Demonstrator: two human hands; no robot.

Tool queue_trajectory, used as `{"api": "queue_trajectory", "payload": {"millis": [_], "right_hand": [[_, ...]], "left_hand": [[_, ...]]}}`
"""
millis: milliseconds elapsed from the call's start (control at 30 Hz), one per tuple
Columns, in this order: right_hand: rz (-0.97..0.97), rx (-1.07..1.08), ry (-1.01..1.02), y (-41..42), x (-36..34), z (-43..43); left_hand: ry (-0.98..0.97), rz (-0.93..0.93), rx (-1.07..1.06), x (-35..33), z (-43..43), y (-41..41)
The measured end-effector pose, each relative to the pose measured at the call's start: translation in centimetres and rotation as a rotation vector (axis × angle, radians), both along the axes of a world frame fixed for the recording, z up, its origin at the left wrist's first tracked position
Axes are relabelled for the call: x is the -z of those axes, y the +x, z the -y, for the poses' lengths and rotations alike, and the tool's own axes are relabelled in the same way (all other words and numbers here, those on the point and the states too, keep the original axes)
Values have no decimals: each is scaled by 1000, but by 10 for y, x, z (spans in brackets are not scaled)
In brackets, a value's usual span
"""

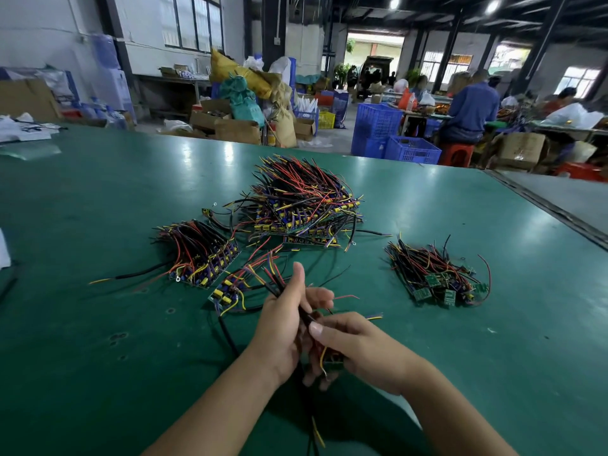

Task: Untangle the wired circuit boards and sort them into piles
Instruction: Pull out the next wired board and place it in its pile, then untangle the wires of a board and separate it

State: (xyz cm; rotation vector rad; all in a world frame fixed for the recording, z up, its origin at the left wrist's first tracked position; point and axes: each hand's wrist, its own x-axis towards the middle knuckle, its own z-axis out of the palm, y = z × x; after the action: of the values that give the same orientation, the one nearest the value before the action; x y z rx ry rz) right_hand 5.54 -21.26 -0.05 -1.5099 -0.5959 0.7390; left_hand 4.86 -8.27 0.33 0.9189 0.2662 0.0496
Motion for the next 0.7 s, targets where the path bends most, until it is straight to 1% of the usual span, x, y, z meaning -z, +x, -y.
{"api": "queue_trajectory", "payload": {"millis": [33, 167, 267, 367, 400, 500, 567, 633, 700], "right_hand": [[-37, 5, 26, 1, -1, 0], [-20, 102, 88, 4, -1, -1], [-31, 178, 151, 5, 3, -4], [30, 321, 187, 9, 6, -3], [71, 389, 189, 11, 6, -2], [197, 575, 175, 22, 6, 7], [292, 702, 139, 31, 5, 14], [461, 843, 34, 45, 4, 22], [693, 1007, -105, 60, -1, 32]], "left_hand": [[-4, 1, -7, 0, -1, 0], [-74, 18, -23, 3, -6, 3], [-138, 84, 17, 8, -8, 6], [-85, 160, 15, 13, -10, 10], [-30, 204, -22, 14, -9, 12], [347, 328, -177, 22, -5, 18], [539, 376, -248, 26, -1, 18], [691, 399, -276, 31, -1, 17], [777, 394, -296, 32, -1, 17]]}}
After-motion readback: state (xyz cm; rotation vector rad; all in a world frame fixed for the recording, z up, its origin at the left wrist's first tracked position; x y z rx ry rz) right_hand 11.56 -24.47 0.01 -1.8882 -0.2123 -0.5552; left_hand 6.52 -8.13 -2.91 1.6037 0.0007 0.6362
